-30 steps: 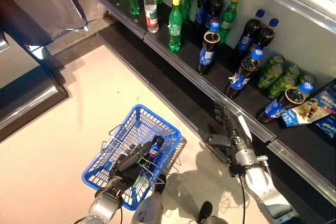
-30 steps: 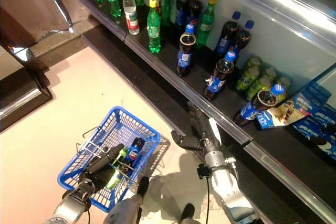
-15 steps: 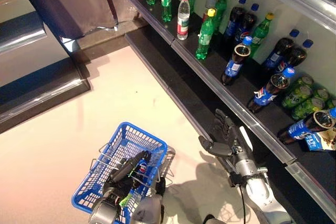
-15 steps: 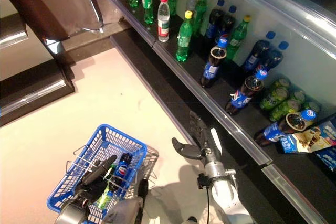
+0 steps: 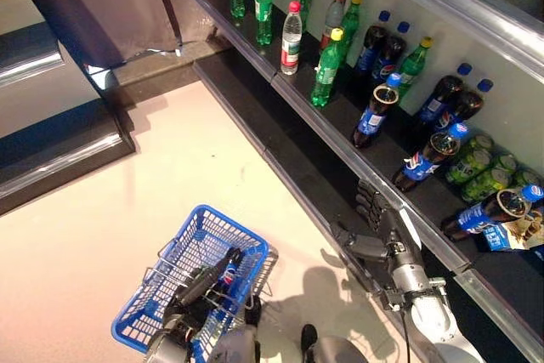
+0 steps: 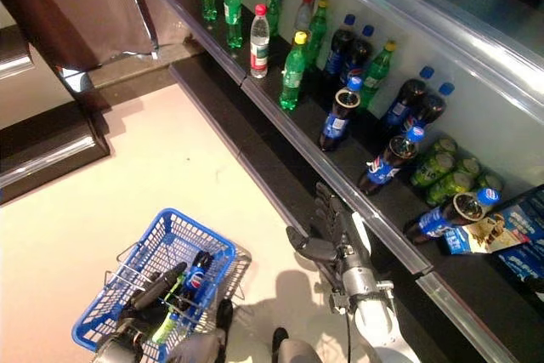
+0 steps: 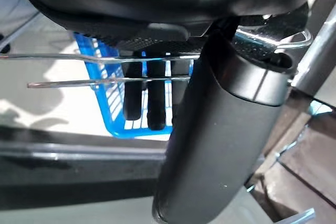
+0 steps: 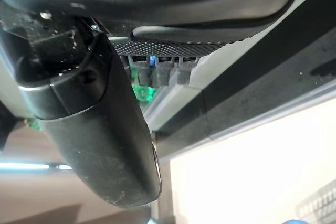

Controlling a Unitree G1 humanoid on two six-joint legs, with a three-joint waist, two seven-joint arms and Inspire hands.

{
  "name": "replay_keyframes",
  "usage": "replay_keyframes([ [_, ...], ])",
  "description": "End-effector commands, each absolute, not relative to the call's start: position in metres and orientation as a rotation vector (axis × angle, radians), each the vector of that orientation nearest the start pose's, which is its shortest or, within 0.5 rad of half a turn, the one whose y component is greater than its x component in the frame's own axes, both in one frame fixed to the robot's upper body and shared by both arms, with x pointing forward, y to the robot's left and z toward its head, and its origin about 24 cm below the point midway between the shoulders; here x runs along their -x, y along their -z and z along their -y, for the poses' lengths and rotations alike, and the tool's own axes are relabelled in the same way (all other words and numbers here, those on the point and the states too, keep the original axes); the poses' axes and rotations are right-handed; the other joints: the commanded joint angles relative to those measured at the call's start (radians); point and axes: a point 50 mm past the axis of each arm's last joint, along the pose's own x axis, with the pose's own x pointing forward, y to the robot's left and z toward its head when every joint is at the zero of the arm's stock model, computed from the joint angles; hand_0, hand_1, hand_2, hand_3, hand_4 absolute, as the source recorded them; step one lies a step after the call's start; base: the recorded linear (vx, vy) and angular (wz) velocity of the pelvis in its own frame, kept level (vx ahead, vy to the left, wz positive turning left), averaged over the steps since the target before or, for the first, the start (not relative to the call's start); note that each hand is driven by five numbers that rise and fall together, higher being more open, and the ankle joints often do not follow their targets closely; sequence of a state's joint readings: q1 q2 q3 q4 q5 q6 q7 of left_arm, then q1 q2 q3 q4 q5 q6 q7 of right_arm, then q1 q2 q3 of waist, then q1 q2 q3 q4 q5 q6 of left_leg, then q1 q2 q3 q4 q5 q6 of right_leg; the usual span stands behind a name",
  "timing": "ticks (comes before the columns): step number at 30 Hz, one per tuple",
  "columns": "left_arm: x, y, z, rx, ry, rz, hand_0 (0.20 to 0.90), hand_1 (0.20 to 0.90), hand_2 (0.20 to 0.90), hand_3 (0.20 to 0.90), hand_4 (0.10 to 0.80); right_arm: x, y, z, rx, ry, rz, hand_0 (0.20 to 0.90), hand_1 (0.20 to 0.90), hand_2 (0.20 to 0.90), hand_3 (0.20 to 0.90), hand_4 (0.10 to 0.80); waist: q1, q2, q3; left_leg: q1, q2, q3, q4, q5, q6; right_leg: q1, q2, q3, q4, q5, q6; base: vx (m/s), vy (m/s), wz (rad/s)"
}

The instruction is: Pick up the drink and place into the basket.

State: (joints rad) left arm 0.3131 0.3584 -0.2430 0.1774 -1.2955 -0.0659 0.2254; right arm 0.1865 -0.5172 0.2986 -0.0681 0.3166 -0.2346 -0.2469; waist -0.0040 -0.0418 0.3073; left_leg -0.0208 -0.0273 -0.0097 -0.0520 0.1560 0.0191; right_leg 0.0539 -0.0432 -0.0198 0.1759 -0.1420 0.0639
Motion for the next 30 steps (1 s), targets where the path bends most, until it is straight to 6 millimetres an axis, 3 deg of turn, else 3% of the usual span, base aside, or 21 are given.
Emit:
replay_keyframes([
  [1, -0.204, -0.012, -0.205, 0.895, -0.207, -0.116, 0.3, 0.3, 0.3, 0.2, 0.1, -0.223, -0.068, 0.194, 0.116, -0.04, 0.234, 0.9, 0.9, 0.9, 0.9, 0.8, -0.014, -0.03, -0.068, 0.024, -0.078, 0.031, 0.282, -0.279, 0.009, -0.05, 0.052, 0.02, -0.154, 0.195, 0.02, 0.25, -0.056, 0.02],
  [3, -0.204, -0.013, -0.205, 0.92, -0.211, -0.099, 0.3, 0.3, 0.3, 0.2, 0.1, -0.221, -0.069, 0.194, 0.13, -0.043, 0.232, 0.9, 0.9, 0.9, 0.9, 0.8, -0.021, -0.048, -0.081, -0.02, -0.073, 0.065, 0.457, -0.296, 0.015, -0.05, 0.038, -0.016, -0.136, 0.174, -0.008, 0.269, -0.052, 0.13],
  [7, -0.205, -0.012, -0.203, 0.971, -0.222, -0.1, 0.3, 0.3, 0.3, 0.2, 0.1, -0.219, -0.069, 0.195, 0.17, -0.057, 0.238, 0.9, 0.9, 0.9, 0.9, 0.8, -0.03, -0.064, -0.088, -0.141, -0.071, 0.089, 0.793, -0.243, 0.01, -0.05, 0.031, -0.049, -0.096, 0.152, -0.051, 0.211, -0.024, 0.25],
  [9, -0.206, -0.009, -0.203, 0.996, -0.23, -0.121, 0.3, 0.3, 0.3, 0.2, 0.1, -0.219, -0.068, 0.197, 0.167, -0.044, 0.229, 0.9, 0.9, 0.9, 0.9, 0.8, -0.028, -0.065, -0.088, -0.167, -0.049, 0.096, 0.774, -0.236, 0.012, -0.039, 0.037, -0.042, -0.092, 0.145, -0.053, 0.27, 0.038, 0.29],
  [10, -0.205, -0.006, -0.203, 1.025, -0.228, -0.14, 0.3, 0.3, 0.3, 0.2, 0.1, -0.219, -0.068, 0.201, 0.162, -0.032, 0.221, 0.9, 0.9, 0.9, 0.9, 0.8, -0.025, -0.065, -0.089, -0.175, -0.023, 0.109, 0.673, -0.219, 0.009, -0.018, 0.044, -0.024, -0.102, 0.133, -0.05, 0.22, 0.068, 0.15],
  [12, -0.204, -0.006, -0.202, 1.022, -0.226, -0.143, 0.3, 0.3, 0.3, 0.2, 0.1, -0.219, -0.069, 0.202, 0.171, -0.031, 0.217, 0.9, 0.9, 0.9, 0.9, 0.8, -0.016, -0.057, -0.082, -0.172, -0.007, 0.114, 0.563, -0.19, -0.001, 0.006, 0.052, -0.005, -0.113, 0.118, -0.048, 0.316, 0.176, 0.1],
  [13, -0.203, -0.007, -0.202, 1.032, -0.234, -0.143, 0.3, 0.3, 0.3, 0.2, 0.1, -0.219, -0.07, 0.205, 0.171, -0.031, 0.212, 0.9, 0.9, 0.9, 0.9, 0.8, 0.004, -0.039, -0.078, -0.201, 0.017, 0.101, 0.384, -0.13, -0.021, 0.039, 0.067, 0.022, -0.131, 0.098, -0.042, 0.423, 0.281, -0.03],
  [15, -0.201, -0.004, -0.203, 1.037, -0.243, -0.144, 0.3, 0.3, 0.3, 0.2, 0.1, -0.218, -0.069, 0.208, 0.175, -0.036, 0.209, 0.9, 0.9, 0.9, 0.9, 0.8, 0.017, -0.024, -0.075, -0.207, 0.048, 0.086, 0.242, -0.071, -0.047, 0.066, 0.074, 0.03, -0.141, 0.084, -0.037, 0.417, 0.273, -0.06],
  [16, -0.196, 0.0, -0.205, 1.047, -0.26, -0.142, 0.3, 0.3, 0.3, 0.2, 0.1, -0.215, -0.069, 0.213, 0.182, -0.045, 0.205, 0.9, 0.9, 0.9, 0.9, 0.8, 0.031, -0.011, -0.071, -0.217, 0.107, 0.063, 0.089, 0.008, -0.079, 0.104, 0.07, 0.044, -0.147, 0.066, -0.027, 0.509, 0.334, -0.06],
  [17, -0.192, 0.004, -0.206, 1.061, -0.272, -0.142, 0.3, 0.3, 0.3, 0.2, 0.1, -0.213, -0.069, 0.217, 0.183, -0.05, 0.201, 0.9, 0.9, 0.9, 0.9, 0.8, 0.037, -0.007, -0.068, -0.223, 0.139, 0.056, 0.026, 0.027, -0.093, 0.124, 0.058, 0.051, -0.144, 0.053, -0.02, 0.494, 0.327, -0.14],
  [18, -0.19, 0.005, -0.206, 1.064, -0.275, -0.142, 0.3, 0.3, 0.3, 0.2, 0.1, -0.213, -0.068, 0.218, 0.183, -0.051, 0.199, 0.9, 0.9, 0.9, 0.9, 0.8, 0.038, -0.007, -0.066, -0.218, 0.145, 0.055, 0.008, 0.033, -0.097, 0.132, 0.053, 0.051, -0.141, 0.046, -0.018, 0.383, 0.281, -0.26],
  [22, -0.179, 0.016, -0.208, 1.114, -0.331, -0.141, 0.3, 0.3, 0.3, 0.2, 0.1, -0.208, -0.069, 0.225, 0.195, -0.081, 0.184, 0.9, 0.9, 0.9, 0.9, 0.8, 0.043, 0.026, -0.058, -0.252, 0.22, -0.015, -0.017, 0.065, -0.128, 0.157, 0.02, 0.077, -0.066, -0.04, -0.011, 0.468, 0.417, -0.44],
  [23, -0.179, 0.016, -0.208, 1.118, -0.337, -0.138, 0.3, 0.3, 0.3, 0.2, 0.1, -0.208, -0.07, 0.225, 0.197, -0.088, 0.185, 0.9, 0.9, 0.9, 0.9, 0.8, 0.041, 0.029, -0.054, -0.245, 0.223, -0.018, -0.009, 0.065, -0.13, 0.162, 0.01, 0.078, -0.054, -0.054, -0.007, 0.492, 0.524, -0.66],
  [26, -0.183, 0.014, -0.21, 1.114, -0.328, -0.139, 0.3, 0.3, 0.3, 0.2, 0.1, -0.21, -0.071, 0.221, 0.203, -0.091, 0.19, 0.9, 0.9, 0.9, 0.9, 0.8, 0.037, 0.038, -0.061, -0.216, 0.217, -0.002, 0.049, -0.004, -0.129, 0.179, -0.078, 0.07, -0.013, -0.081, 0.047, 0.501, 0.604, -0.58],
  [28, -0.191, 0.008, -0.21, 1.093, -0.312, -0.141, 0.3, 0.3, 0.3, 0.2, 0.1, -0.211, -0.071, 0.22, 0.199, -0.066, 0.182, 0.9, 0.9, 0.9, 0.9, 0.8, 0.039, 0.034, -0.075, -0.237, 0.184, -0.003, 0.164, -0.024, -0.131, 0.194, -0.129, 0.045, -0.013, -0.063, 0.079, 0.466, 0.579, -0.1],
  [30, -0.196, -0.001, -0.21, 1.056, -0.287, -0.128, 0.3, 0.3, 0.3, 0.2, 0.1, -0.21, -0.067, 0.213, 0.164, -0.045, 0.181, 0.9, 0.9, 0.9, 0.9, 0.8, 0.051, 0.018, -0.094, -0.228, 0.137, 0.016, 0.195, -0.061, -0.101, 0.18, -0.191, 0.007, 0.025, 0.021, 0.11, 0.438, 0.521, 0.05],
])
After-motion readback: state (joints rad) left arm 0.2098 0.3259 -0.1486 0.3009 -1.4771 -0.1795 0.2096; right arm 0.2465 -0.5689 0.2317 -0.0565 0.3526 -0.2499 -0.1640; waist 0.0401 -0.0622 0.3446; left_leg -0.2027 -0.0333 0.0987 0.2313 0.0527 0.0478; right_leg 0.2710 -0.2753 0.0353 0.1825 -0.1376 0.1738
